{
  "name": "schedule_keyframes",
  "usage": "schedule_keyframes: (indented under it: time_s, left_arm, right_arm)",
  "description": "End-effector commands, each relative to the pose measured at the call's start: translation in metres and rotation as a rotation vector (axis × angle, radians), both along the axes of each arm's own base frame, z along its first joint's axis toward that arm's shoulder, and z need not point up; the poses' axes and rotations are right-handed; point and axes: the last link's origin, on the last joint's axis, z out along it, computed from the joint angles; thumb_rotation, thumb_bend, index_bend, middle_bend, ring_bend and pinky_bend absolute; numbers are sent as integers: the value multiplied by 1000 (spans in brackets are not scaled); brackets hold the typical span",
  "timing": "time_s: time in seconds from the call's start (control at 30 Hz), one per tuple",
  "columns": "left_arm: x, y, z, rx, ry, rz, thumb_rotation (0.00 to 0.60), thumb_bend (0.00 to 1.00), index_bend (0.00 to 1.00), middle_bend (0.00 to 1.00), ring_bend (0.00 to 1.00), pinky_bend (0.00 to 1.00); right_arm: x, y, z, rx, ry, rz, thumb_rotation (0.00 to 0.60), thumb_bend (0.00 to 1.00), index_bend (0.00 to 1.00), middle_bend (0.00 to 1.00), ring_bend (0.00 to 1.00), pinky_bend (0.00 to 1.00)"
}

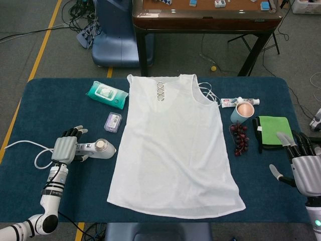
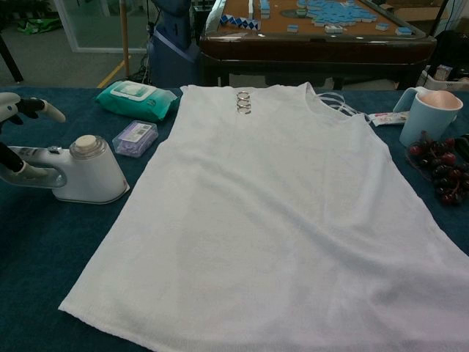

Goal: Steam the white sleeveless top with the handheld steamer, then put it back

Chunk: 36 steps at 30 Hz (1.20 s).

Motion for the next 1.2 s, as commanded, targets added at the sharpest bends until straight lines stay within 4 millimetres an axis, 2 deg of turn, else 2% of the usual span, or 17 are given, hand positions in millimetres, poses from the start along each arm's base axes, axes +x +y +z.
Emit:
schedule_keyframes:
  time_s: [0.03, 0.47, 1.0, 1.2]
  left_arm:
    - [-1, 3, -3, -4, 7, 6, 600, 81, 232, 164, 148, 154]
    - [-6, 16, -13, 8, 44, 12, 600, 170, 309, 242, 195, 154]
    - [-12, 24, -25, 17, 79, -3, 600, 238, 419, 430, 352, 154]
    - [-8, 29, -32, 26, 90, -27, 600, 245, 476, 506, 413, 184]
  right_arm:
    - [-1, 1, 0, 2, 0, -3, 600, 289, 0, 151, 0, 23]
    - [-4, 3, 1, -1, -3, -16, 600, 290, 0, 151, 0, 23]
    - [-6, 6, 3, -6, -4, -33, 600, 290, 0, 151, 0, 23]
    - [-8, 7, 3, -6, -4, -41, 600, 289, 0, 151, 0, 23]
